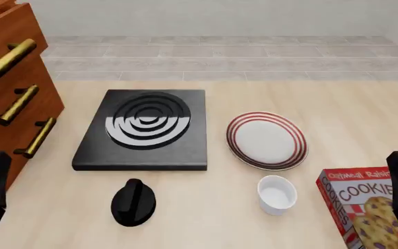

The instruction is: Pick the akita bowl in the top layer of the wooden cabinet and place it on the plate.

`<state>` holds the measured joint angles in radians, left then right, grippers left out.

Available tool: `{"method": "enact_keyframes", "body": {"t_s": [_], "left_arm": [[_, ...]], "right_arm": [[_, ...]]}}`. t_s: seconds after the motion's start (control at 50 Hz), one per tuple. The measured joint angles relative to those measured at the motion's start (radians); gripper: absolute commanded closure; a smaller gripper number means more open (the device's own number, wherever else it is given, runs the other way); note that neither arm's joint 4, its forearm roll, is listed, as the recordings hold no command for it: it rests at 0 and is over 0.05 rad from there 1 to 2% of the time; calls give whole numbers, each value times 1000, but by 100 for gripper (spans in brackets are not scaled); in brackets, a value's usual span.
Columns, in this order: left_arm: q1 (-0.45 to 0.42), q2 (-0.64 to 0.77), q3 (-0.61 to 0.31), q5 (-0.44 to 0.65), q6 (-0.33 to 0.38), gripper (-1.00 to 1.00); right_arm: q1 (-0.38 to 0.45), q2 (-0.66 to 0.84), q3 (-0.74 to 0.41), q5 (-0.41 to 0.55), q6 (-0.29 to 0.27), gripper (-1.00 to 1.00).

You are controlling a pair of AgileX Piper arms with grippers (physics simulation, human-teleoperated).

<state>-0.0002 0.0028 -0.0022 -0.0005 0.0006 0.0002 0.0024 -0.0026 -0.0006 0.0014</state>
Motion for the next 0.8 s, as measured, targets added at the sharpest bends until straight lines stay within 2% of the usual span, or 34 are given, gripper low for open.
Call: {"method": "enact_keyframes", "body": {"t_s": [0.36, 0.8], "left_arm": [[-9, 48, -56, 5, -1, -100], [-44, 133, -263, 82, -17, -100]], "right_arm": [[0, 10, -3, -8, -6, -100], [-1, 4, -4, -6, -8, -100]]}}
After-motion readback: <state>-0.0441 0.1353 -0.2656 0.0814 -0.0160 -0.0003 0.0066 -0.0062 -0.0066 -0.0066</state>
